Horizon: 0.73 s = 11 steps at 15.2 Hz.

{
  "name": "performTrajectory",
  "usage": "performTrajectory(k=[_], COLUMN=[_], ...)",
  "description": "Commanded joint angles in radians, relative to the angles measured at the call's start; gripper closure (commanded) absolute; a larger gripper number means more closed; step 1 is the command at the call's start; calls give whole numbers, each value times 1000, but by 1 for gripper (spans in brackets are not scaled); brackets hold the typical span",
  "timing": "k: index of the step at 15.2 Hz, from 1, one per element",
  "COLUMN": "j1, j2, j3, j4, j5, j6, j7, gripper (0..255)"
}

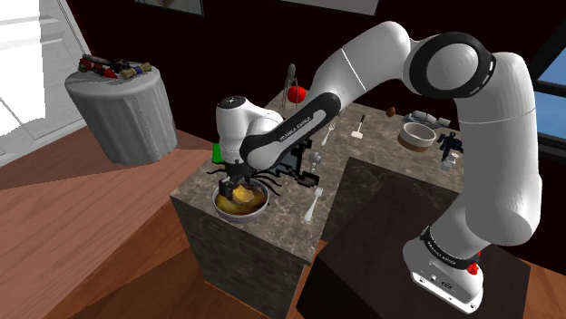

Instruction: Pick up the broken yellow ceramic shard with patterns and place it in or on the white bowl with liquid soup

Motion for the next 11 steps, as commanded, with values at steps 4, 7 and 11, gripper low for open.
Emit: performTrajectory(k=[4, 7, 11], j1=[-23, -23, -23], j2=[-71, -71, -71], j3=[34, 34, 34], j4=[8, 8, 8], j5=[44, 44, 44], j6=[-74, -74, -74], j7=[-26, -26, -26], gripper=[0, 0, 0])
